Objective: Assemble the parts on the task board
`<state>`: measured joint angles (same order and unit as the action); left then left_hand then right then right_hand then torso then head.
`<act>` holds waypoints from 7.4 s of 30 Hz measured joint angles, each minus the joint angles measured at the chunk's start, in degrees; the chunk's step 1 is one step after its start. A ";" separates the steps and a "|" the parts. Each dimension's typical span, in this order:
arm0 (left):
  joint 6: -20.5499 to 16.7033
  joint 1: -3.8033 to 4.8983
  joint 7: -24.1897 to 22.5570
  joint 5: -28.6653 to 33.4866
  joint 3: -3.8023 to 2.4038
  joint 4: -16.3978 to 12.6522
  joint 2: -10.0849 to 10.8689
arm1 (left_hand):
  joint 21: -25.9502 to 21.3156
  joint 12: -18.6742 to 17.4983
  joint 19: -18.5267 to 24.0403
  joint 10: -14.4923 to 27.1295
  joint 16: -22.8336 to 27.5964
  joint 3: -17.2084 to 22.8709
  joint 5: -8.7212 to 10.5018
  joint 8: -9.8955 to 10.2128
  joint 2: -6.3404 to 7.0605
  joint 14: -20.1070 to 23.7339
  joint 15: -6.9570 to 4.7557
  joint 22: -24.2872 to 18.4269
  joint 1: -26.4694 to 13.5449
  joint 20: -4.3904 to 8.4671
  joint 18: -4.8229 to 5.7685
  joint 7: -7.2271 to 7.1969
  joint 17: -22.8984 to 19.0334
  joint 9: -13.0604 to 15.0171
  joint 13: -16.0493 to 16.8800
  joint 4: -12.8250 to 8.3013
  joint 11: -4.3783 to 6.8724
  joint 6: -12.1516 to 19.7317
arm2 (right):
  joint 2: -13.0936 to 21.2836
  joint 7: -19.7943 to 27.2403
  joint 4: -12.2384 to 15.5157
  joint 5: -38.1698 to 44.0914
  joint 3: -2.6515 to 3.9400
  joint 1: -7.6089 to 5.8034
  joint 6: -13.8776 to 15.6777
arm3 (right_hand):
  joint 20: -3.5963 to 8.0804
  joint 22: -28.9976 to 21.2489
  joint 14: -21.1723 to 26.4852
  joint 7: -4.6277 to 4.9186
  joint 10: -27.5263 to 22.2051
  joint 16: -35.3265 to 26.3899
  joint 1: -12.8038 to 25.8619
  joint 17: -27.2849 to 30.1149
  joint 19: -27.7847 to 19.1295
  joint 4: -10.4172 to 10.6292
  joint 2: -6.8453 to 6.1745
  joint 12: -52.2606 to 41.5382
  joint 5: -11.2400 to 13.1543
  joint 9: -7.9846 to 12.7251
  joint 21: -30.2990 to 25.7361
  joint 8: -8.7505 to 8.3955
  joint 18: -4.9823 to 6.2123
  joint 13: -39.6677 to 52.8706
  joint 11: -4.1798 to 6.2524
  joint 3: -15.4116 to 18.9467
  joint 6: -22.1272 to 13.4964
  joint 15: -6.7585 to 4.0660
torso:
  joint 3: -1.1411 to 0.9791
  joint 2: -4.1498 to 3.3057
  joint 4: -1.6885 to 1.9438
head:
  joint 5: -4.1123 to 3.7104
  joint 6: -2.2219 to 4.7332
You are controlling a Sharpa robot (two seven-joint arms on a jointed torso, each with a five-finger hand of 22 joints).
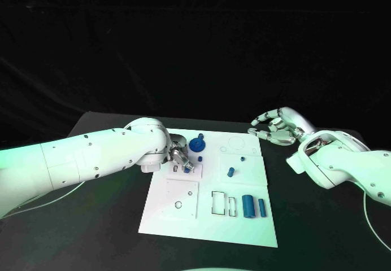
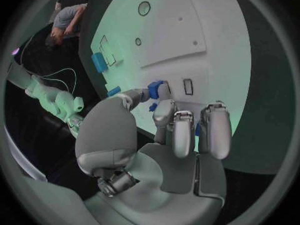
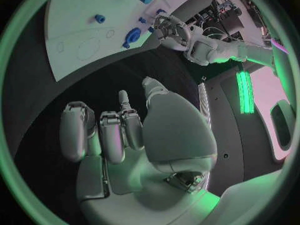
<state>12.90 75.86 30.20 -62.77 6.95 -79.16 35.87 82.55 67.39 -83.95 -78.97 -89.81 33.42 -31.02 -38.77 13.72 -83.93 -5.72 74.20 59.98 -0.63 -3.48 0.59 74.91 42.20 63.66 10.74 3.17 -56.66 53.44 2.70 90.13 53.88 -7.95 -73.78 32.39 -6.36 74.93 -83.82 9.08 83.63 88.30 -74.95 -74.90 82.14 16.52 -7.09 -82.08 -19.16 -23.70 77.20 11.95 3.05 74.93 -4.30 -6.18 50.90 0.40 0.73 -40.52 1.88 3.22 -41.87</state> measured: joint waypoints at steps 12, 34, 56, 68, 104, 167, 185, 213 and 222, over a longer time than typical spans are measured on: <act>0.65 0.01 -0.11 0.02 -0.01 0.10 0.00 | 0.00 0.22 -0.20 -0.20 0.00 -0.95 0.00 0.31 -0.23 -0.22 -0.22 0.19 0.23 0.20 -0.01 0.00 0.00 0.00 0.11 0.63 0.21 -0.01 | -0.02 -0.01 -0.06 0.02 0.00 0.00 -0.01 | 0.00 -0.01 0.00 0.00 0.00 0.00 0.00 0.00 0.00 0.00 0.00 0.00 0.20 0.00 0.00 0.00 0.00 -0.01 0.00 0.00 0.00 0.00 | 0.02 0.01 0.00 | 0.05 0.06; -0.32 0.02 -0.33 -0.02 -0.03 -0.08 0.43 | 0.00 -0.66 0.01 -0.20 0.00 1.15 -1.59 0.52 1.42 -0.01 -0.42 0.30 6.95 0.43 -0.01 0.45 0.00 0.98 -0.31 2.20 0.18 0.87 | -0.07 0.02 -0.12 0.04 0.00 0.05 0.00 | 0.00 -0.02 0.00 0.00 0.00 0.00 0.00 -0.04 0.00 0.00 0.00 0.00 0.42 -0.04 0.00 0.00 0.00 -0.02 0.00 0.00 0.00 0.00 | 0.04 0.00 0.05 | -0.03 -0.10; -0.59 -0.04 -0.34 -0.08 -0.01 -0.12 0.79 | 0.00 -0.87 0.01 -0.38 0.00 1.55 -1.81 0.54 1.42 -0.01 -0.41 0.51 6.97 0.42 -0.02 0.75 0.00 1.15 -0.49 2.60 -0.02 1.15 | -0.05 0.05 -0.17 0.05 0.00 0.09 -0.02 | 0.00 0.02 0.00 0.00 0.00 0.00 0.24 -0.03 0.00 0.00 0.24 0.00 0.42 -0.03 0.00 0.23 0.00 -0.02 0.00 0.00 0.00 0.00 | -0.01 0.01 0.02 | 0.09 -0.29; -0.40 -0.05 -0.29 -0.41 0.00 -0.11 1.01 | 0.00 -1.12 0.01 -0.37 0.00 1.55 -1.81 0.31 1.37 -0.01 -0.41 0.51 6.96 0.41 -0.02 0.73 0.00 1.13 -0.76 2.60 -0.02 1.10 | -0.04 0.05 -0.17 0.05 0.00 0.09 -0.05 | 0.00 0.01 0.00 0.00 0.00 0.00 0.23 -0.02 0.00 0.00 0.23 0.00 0.41 -0.02 0.00 0.23 0.00 -0.02 0.00 0.00 0.00 0.00 | 0.02 0.01 0.01 | 0.20 -0.38; -1.30 -0.30 -0.19 -0.93 0.05 -1.08 1.53 | 0.00 -1.35 0.01 -0.57 0.00 1.76 -1.10 0.11 0.36 -0.01 -0.41 0.46 5.98 0.41 -0.03 0.73 0.00 1.59 -0.83 2.81 -0.22 0.74 | -0.05 0.05 -0.25 0.05 0.00 0.11 -0.10 | 0.00 -0.02 -0.22 0.00 0.00 0.00 0.22 -0.01 0.00 0.16 0.22 0.00 0.64 -0.01 -0.35 0.22 0.00 -0.03 0.00 0.16 0.00 -0.21 | 0.01 0.02 -0.02 | 0.31 -0.49; -27.67 -6.44 -3.72 -11.07 0.31 -10.25 8.13 | 0.27 -3.01 0.01 -0.57 0.00 1.94 2.07 0.38 -0.34 -0.01 -0.40 0.75 6.24 0.41 -0.03 0.95 0.00 1.55 -2.50 2.99 -0.22 0.92 | 0.97 0.13 -0.05 0.06 -0.03 0.41 -0.11 | 0.00 -0.01 -0.21 -0.21 0.00 0.00 0.99 -0.03 0.00 0.15 0.53 0.00 0.64 -0.04 -0.34 0.44 0.00 0.00 0.00 0.16 -0.21 -0.20 | 0.02 -0.05 -0.04 | 0.38 -0.92; -23.06 -6.08 -2.80 -12.48 -0.08 -10.17 7.70 | 0.27 -3.22 0.01 -0.57 0.00 1.94 2.73 0.52 -0.34 -0.01 -0.40 0.74 6.24 0.41 -0.03 1.00 0.00 1.54 -2.63 2.99 -0.22 0.80 | 1.04 0.15 0.00 0.06 -0.03 0.47 -0.11 | 0.00 -0.02 -0.21 -0.21 0.00 0.00 0.98 -0.02 0.00 0.15 0.53 0.00 0.64 -0.02 -0.34 0.44 -0.01 -0.01 0.00 0.15 -0.21 -0.20 | -0.02 -0.02 -0.06 | 0.35 -0.99; -19.19 -5.83 -2.75 -12.66 -0.28 -9.76 7.70 | 0.27 -3.22 0.01 -0.57 0.00 1.69 3.45 0.84 -0.34 -0.01 -0.40 0.73 6.24 0.41 -0.03 0.97 -0.01 1.24 -2.62 2.74 -0.23 0.75 | 1.02 0.16 -0.04 0.06 -0.03 0.50 -0.13 | 0.00 0.01 -0.21 -0.21 0.00 0.00 0.98 -0.01 0.00 0.15 0.53 0.00 0.64 -0.01 -0.34 0.44 0.00 -0.02 0.00 0.15 -0.21 -0.20 | 0.02 -0.02 -0.03 | 0.19 -1.00; -18.91 -5.82 -2.60 -12.53 -0.28 -9.89 7.79 | 0.27 -3.22 0.01 -0.57 0.00 1.69 3.45 0.85 -0.34 -0.01 -0.40 0.72 6.24 0.41 -0.03 1.05 0.00 1.27 -2.62 2.74 -0.23 0.83 | 1.00 0.16 -0.12 0.06 -0.03 0.54 -0.13 | 0.00 0.00 -0.21 -0.21 0.00 0.00 0.98 -0.01 0.00 0.15 0.53 0.00 0.64 -0.01 -0.34 0.44 0.00 -0.02 0.00 0.15 -0.21 -0.20 | 0.02 -0.01 -0.02 | 0.23 -0.93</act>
<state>-6.00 70.04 27.60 -75.30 6.66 -89.06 43.65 82.82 64.17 -83.94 -79.54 -89.81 35.11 -27.57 -37.92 13.38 -83.94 -6.12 74.92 66.21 -0.22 -3.51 1.64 74.90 43.48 61.04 13.48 2.94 -55.84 54.44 2.86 90.01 53.93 -7.98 -73.24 32.26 -6.37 74.94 -84.03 8.88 83.63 88.30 -73.97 -74.91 82.15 16.67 -6.57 -82.08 -18.52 -23.71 76.86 12.38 3.05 74.91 -4.30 -6.03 50.69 0.20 0.75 -40.53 1.86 3.46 -42.80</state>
